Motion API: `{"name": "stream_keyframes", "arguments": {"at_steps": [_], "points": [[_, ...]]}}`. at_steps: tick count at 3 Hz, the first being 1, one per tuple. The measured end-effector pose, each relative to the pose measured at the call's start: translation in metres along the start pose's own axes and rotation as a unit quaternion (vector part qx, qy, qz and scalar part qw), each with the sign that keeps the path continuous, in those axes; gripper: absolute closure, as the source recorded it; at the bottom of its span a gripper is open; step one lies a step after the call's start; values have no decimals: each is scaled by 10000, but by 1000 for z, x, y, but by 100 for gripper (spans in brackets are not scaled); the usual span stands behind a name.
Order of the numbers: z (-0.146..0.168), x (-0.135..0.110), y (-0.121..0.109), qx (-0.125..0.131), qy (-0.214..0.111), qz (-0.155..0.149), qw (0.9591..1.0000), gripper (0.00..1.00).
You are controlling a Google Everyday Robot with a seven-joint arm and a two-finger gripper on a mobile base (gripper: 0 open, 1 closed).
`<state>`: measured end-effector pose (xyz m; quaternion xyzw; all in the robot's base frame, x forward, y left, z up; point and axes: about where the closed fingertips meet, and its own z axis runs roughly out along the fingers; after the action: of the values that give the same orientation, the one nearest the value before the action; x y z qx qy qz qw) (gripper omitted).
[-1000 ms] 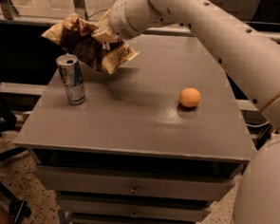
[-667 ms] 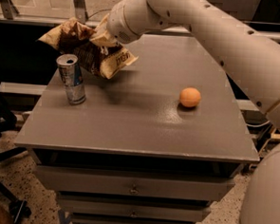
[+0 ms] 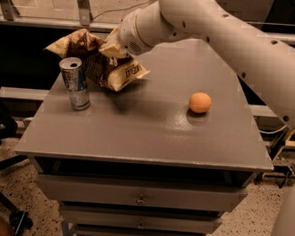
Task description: Move brown chip bag near redbull can
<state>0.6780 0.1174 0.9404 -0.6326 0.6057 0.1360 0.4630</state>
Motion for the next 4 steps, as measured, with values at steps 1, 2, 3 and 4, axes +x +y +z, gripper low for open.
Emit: {"name": "stream_keyframes", "arguments": {"at_steps": [1, 2, 3, 4], "points": [[-2, 6, 7, 8, -36, 181, 9998, 100], [-2, 12, 13, -51, -118, 374, 9992, 75], [0, 11, 14, -65, -118, 358, 9993, 52], [2, 10, 15, -82, -122, 352, 9993, 28]]}}
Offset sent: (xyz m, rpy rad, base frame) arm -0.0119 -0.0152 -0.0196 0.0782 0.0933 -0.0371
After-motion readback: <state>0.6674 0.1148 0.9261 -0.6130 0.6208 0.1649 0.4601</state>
